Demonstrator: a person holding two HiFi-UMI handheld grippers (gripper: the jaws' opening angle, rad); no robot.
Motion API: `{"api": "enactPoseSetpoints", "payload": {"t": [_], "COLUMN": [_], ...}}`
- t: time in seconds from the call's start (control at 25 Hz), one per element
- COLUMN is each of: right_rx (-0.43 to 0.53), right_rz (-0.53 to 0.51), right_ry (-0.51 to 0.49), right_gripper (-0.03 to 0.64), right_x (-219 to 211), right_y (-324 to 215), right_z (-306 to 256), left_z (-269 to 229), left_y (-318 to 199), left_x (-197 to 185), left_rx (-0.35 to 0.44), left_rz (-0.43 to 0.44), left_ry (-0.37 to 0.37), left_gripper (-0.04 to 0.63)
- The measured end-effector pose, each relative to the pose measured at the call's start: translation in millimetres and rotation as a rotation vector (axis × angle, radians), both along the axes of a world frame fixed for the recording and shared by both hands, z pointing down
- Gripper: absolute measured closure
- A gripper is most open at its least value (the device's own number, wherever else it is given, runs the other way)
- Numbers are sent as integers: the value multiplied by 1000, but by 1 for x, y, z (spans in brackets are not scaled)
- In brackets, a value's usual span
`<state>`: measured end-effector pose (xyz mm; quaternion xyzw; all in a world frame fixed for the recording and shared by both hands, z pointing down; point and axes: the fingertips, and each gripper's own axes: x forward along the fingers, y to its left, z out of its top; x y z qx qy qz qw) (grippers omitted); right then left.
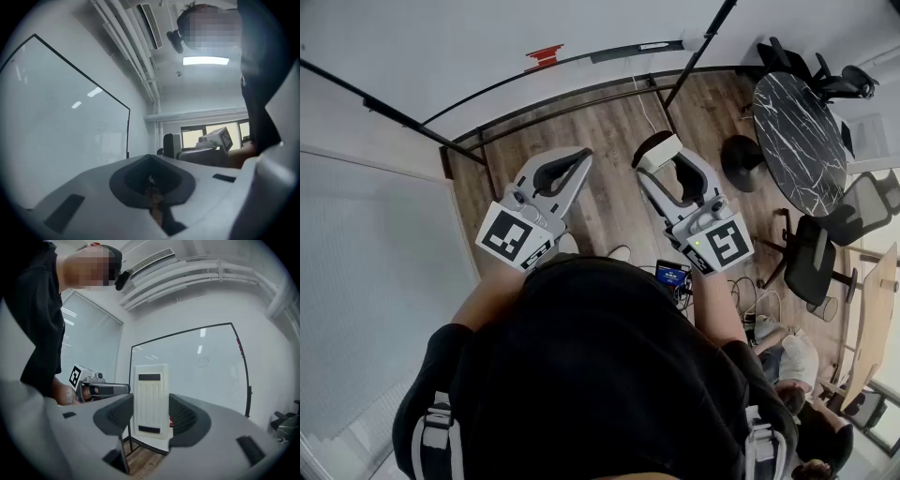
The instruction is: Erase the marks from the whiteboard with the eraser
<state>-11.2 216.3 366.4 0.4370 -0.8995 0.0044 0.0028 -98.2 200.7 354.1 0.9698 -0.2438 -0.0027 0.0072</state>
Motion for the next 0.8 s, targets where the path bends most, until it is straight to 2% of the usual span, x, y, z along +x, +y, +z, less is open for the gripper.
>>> {"api": "enactPoseSetpoints", "payload": {"t": [0.32,0.52,0.8], "right_rx": [8,16,6], "right_rz": [-6,36,29], "right_ry": [-6,1,11], "right_gripper": [383,383,382], "right_x": [-16,-16,-1], "right_y": [-5,-7,-1], "right_z": [0,-6,-4], "left_z": [0,-3,0], "left_y": [-1,-4,-3], "left_x": [-9,-14,6], "left_rx": [0,-6,-8], "left_rz": [10,14,27], "left_ry": [5,12,14], "left_gripper": [591,591,591]}}
